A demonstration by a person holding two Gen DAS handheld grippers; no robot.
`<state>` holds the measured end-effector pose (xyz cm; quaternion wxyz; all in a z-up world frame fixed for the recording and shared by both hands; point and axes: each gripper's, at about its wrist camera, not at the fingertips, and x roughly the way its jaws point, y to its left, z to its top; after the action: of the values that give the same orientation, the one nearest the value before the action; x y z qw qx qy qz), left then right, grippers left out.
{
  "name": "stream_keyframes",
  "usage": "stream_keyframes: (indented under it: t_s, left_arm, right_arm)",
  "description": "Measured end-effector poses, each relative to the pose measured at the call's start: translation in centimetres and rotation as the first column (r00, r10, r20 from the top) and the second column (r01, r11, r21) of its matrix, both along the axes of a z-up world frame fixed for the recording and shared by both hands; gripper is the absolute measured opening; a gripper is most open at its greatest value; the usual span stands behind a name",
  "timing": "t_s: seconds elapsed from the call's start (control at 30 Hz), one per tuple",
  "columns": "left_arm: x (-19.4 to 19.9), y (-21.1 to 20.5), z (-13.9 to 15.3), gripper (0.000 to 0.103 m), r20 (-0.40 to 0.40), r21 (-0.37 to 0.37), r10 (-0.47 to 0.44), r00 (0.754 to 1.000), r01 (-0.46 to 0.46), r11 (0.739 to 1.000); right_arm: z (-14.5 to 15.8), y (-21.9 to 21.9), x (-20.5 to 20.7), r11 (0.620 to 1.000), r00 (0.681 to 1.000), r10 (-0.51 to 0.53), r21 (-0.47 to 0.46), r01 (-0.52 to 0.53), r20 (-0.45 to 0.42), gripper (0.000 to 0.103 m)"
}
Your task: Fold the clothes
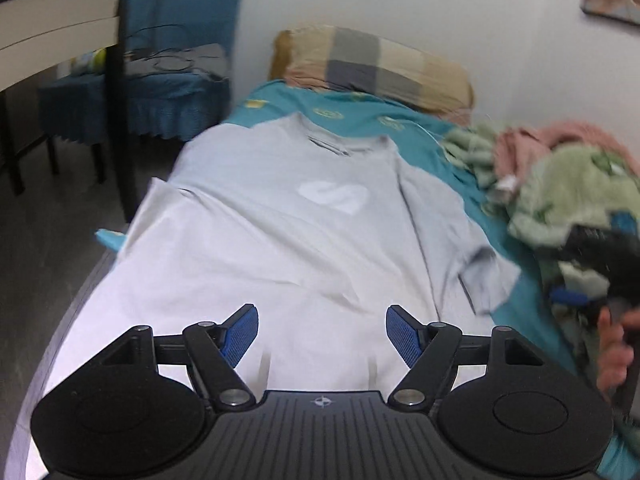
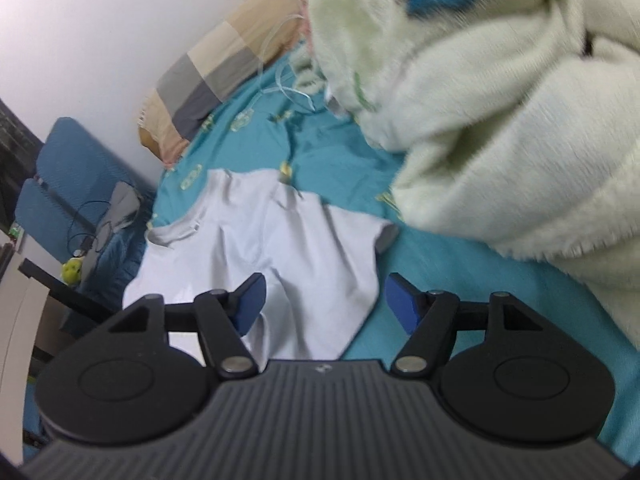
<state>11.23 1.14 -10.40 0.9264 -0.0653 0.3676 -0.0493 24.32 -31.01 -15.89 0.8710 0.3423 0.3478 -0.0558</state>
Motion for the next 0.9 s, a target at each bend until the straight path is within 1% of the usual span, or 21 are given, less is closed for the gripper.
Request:
stream_keyframes:
  t_s: [0.07,0.17,0.3,0.37,0.4,0.47,0.5,0.53,0.57,0.6,0.67,0.77,0.83,0.9]
  left_arm:
    - [-0.1,-1.2,-1.2,0.072,-0.01,-0.008,-0.053,0.999,0.053,0.999]
    - [0.6,-1.6,-2.9,0.071,-0.015,-0.033,-0.118,0.993,0.118,0.993]
    - [1.8,-0.9,-3.3,0.071,0.004,-0.042,-0.133,0.991,0.133,0.99]
    - [2.1,0.1,-3.2,0.071,0.01,-0.077,-0.122,0.992,0.123,0.989]
    - [2.2,0.4,-3.1,0.071,0.013,-0.095,-0.115,0.993,0.116,0.989]
    - [2.5,1.3,-3.0,0.071,0.022,-0.121,-0.094,0.995,0.096,0.988]
    - [2.7,1.6,-2.9,0.071,0.029,-0.126,-0.087,0.996,0.09,0.988]
    - [2.9,1.9,-2.9,0.071,0.035,-0.132,-0.08,0.996,0.083,0.988]
    - [3.1,2.1,-2.9,0.071,0.039,-0.139,-0.074,0.996,0.079,0.987]
    - [3.3,2.3,-2.8,0.071,0.042,-0.146,-0.068,0.997,0.073,0.987]
    - [3.8,2.5,-2.9,0.071,0.042,-0.162,-0.056,0.998,0.062,0.985]
    - [4.2,2.9,-2.9,0.071,0.042,-0.183,-0.04,0.998,0.047,0.982]
    - [4.4,3.1,-3.1,0.071,0.04,-0.193,-0.036,0.999,0.043,0.98]
    - [4.6,3.0,-3.3,0.071,0.036,-0.193,-0.039,0.999,0.045,0.98]
  right_arm:
    - [-0.7,0.0,0.2,1.0,1.0,-0.011,0.01,0.011,-0.027,0.069]
    - [-2.0,0.3,1.2,1.0,0.998,-0.015,0.023,0.016,-0.057,0.069]
    - [-4.3,0.3,2.9,0.999,0.995,-0.048,0.006,0.048,-0.086,0.069]
    - [-5.4,0.2,4.1,0.998,0.994,-0.064,-0.02,0.062,-0.087,0.064]
    - [-5.7,0.4,4.6,0.997,0.996,-0.06,-0.053,0.057,-0.065,0.06]
    - [-5.8,1.1,6.0,0.994,0.999,-0.012,-0.113,0.009,-0.03,0.041]
    - [-5.7,1.6,6.6,0.991,1.0,0.017,-0.131,-0.02,-0.022,0.023]
    - [-5.5,2.1,7.2,0.987,0.999,0.043,-0.153,-0.044,-0.011,0.01]
    - [-5.1,2.6,7.6,0.981,0.998,0.059,-0.187,-0.057,0.007,0.008]
    - [-4.5,3.2,8.0,0.971,0.997,0.068,-0.233,-0.06,0.025,0.005]
    - [-3.0,3.5,8.6,0.951,0.996,0.069,-0.305,-0.049,0.056,0.005]
    - [-0.4,2.7,9.8,0.914,0.994,0.055,-0.405,-0.014,0.09,0.005]
    - [1.4,1.9,10.6,0.875,0.992,0.055,-0.484,0.006,0.111,0.005]
    - [3.2,1.1,11.5,0.816,0.99,0.067,-0.578,0.017,0.125,0.005]
